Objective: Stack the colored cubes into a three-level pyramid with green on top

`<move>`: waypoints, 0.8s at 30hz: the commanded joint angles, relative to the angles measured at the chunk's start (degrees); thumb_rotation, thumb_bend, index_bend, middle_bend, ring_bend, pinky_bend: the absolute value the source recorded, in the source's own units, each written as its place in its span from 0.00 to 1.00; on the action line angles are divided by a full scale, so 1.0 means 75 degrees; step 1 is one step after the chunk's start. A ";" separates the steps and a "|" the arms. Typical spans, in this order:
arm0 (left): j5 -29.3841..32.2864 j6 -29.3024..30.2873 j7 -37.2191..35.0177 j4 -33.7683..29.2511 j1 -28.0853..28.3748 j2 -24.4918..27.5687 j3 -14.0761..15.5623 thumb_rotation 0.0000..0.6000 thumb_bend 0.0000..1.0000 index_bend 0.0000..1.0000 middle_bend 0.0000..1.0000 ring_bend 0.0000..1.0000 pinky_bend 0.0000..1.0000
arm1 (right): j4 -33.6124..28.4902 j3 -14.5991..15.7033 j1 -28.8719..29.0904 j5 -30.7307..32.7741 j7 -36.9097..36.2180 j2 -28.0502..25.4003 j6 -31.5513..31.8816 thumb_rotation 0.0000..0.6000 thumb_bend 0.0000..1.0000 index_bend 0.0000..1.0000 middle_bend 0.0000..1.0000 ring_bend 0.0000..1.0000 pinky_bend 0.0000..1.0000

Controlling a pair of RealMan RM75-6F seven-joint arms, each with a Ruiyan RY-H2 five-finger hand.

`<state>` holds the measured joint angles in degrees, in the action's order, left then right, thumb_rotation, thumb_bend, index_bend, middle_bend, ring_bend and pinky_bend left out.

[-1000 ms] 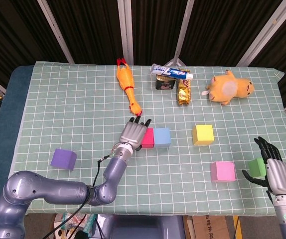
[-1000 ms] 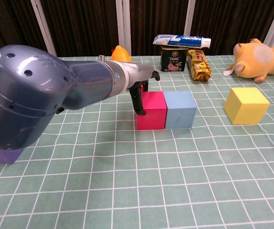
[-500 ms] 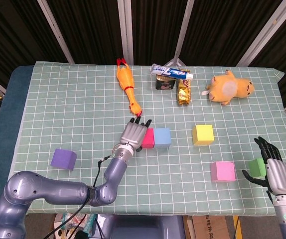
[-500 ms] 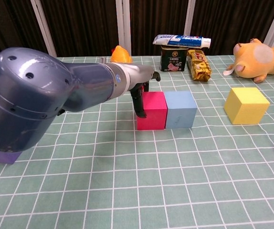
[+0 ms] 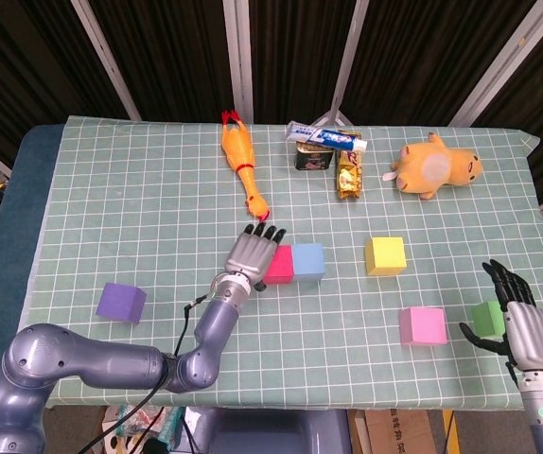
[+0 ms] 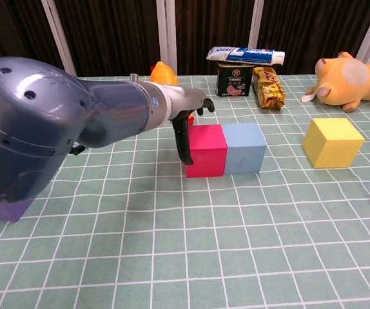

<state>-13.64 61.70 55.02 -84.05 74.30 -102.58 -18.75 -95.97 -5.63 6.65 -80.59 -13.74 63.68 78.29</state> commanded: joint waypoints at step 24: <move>-0.0175 0.0045 -0.0198 -0.0170 -0.0084 0.0082 0.0018 1.00 0.19 0.00 0.06 0.03 0.10 | -0.0028 -0.0001 0.0026 0.0010 0.0023 0.0019 -0.0034 1.00 0.26 0.00 0.00 0.00 0.00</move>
<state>-14.81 62.05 53.62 -85.49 73.59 -101.81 -18.56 -96.19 -5.64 6.85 -80.51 -13.58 63.83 78.03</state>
